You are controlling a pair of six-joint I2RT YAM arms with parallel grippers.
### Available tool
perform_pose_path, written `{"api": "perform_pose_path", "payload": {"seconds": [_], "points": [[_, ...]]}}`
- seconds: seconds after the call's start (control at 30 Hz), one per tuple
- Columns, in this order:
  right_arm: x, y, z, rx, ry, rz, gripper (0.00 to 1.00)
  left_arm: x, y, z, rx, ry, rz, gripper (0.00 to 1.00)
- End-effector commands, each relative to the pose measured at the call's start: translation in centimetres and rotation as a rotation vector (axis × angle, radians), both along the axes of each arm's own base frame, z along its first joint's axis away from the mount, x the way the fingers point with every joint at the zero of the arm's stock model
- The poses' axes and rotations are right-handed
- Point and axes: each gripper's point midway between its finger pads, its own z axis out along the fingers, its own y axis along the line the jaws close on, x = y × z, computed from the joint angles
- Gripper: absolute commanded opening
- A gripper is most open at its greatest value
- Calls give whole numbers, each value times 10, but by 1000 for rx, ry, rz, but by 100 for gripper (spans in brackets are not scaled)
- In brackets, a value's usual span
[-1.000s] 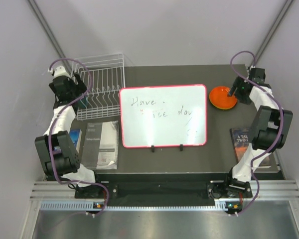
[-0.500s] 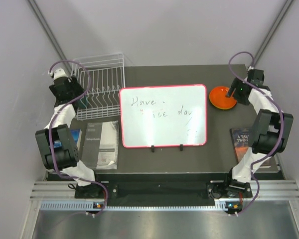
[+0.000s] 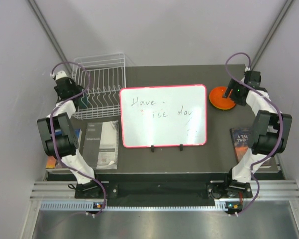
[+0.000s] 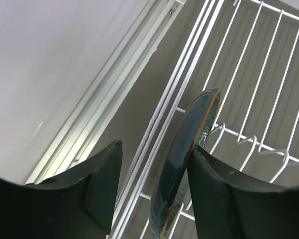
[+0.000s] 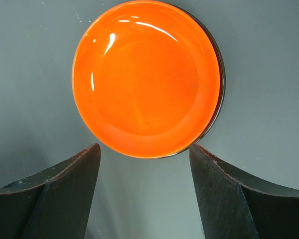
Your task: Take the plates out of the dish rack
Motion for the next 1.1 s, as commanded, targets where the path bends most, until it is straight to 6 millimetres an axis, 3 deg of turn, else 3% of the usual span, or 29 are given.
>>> {"api": "perform_pose_path", "payload": {"seconds": [0.0, 0.07, 0.13, 0.2, 0.27, 0.43, 0.77, 1.07], "points": [[13, 3, 12, 9, -56, 8, 72, 25, 0, 17, -9, -82, -21, 56], [15, 4, 12, 11, -58, 9, 72, 25, 1, 16, -11, -86, -17, 44], [16, 3, 12, 11, -59, 9, 72, 26, 1, 17, -10, -94, -19, 41], [16, 5, 9, 14, -52, 13, 72, 26, 0, 20, -8, -101, -24, 41], [17, 6, 8, 17, -49, 16, 72, 25, -2, 26, -7, -113, -34, 52], [16, 10, 5, 23, -47, 24, 72, 22, -11, 44, -9, -143, -73, 55], [15, 13, 0, 33, -40, 37, 72, 18, -22, 53, -38, -149, -115, 53], [16, 17, -5, 41, -30, 48, 72, 11, -24, 83, -21, -207, -121, 55]]}}
